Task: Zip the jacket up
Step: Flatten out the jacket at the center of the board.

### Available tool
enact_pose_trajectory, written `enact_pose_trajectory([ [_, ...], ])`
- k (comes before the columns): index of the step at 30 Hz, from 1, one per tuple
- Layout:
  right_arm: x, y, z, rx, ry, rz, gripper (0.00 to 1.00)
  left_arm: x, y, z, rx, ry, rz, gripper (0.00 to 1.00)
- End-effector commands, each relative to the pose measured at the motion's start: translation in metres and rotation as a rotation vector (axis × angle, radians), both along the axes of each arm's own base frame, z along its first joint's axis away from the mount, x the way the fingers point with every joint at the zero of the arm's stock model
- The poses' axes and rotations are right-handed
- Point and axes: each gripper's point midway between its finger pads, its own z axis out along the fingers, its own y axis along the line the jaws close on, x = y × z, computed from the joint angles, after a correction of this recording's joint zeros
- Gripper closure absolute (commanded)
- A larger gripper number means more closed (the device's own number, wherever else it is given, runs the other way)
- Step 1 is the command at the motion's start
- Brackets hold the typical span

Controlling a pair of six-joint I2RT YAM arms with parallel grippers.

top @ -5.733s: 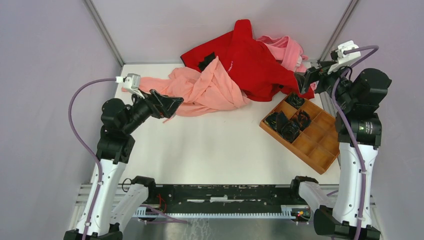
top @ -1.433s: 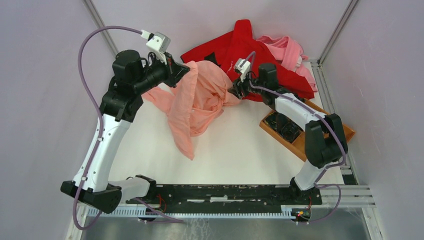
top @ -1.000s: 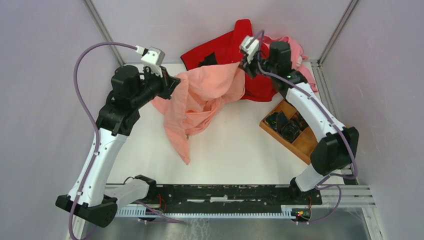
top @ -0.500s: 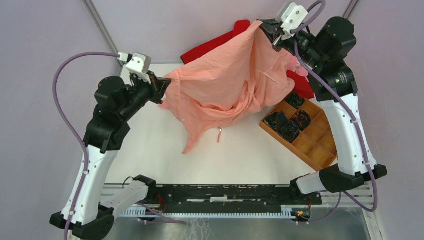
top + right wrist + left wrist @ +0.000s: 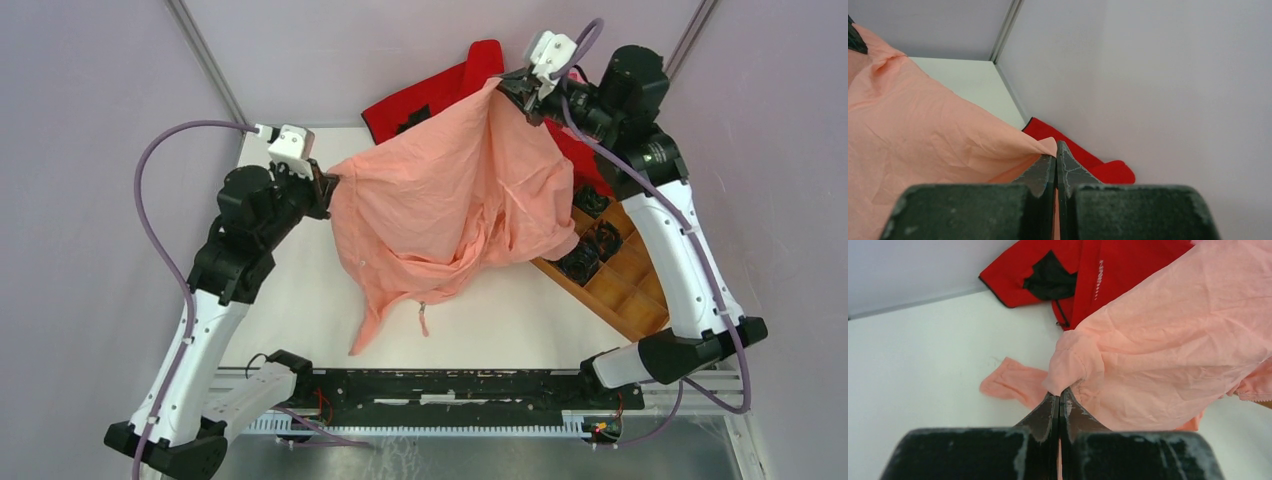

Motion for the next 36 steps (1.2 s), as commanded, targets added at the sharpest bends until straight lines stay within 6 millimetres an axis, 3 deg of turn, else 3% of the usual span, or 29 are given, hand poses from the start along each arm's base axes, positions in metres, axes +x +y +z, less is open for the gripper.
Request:
enact_pose_trajectory([
  [1, 0.015, 0.019, -0.027, 0.008, 0.049, 0.026, 0.97, 0.012, 0.023, -0.022, 0.084, 0.012, 0.119, 0.98],
  [7, 0.043, 0.038, -0.078, -0.039, 0.137, -0.013, 0.95, 0.032, 0.038, -0.057, 0.184, 0.071, 0.212, 0.98],
  [11, 0.055, 0.047, -0.094, -0.052, 0.165, -0.041, 0.93, 0.045, 0.049, -0.067, 0.228, 0.102, 0.286, 0.98],
  [17, 0.064, 0.048, -0.109, -0.059, 0.186, -0.097, 0.89, 0.06, 0.067, -0.086, 0.261, 0.147, 0.373, 0.98],
  [27, 0.095, 0.04, -0.166, -0.07, 0.293, -0.269, 0.82, 0.088, 0.079, -0.12, 0.271, 0.257, 0.427, 0.97],
  [32, 0.09, 0.049, -0.184, -0.085, 0.347, -0.217, 0.75, 0.092, 0.081, -0.13, 0.271, 0.289, 0.428, 0.86],
  [36, 0.069, 0.054, -0.189, -0.125, 0.359, -0.12, 0.59, 0.086, 0.085, -0.129, 0.274, 0.29, 0.436, 0.66],
])
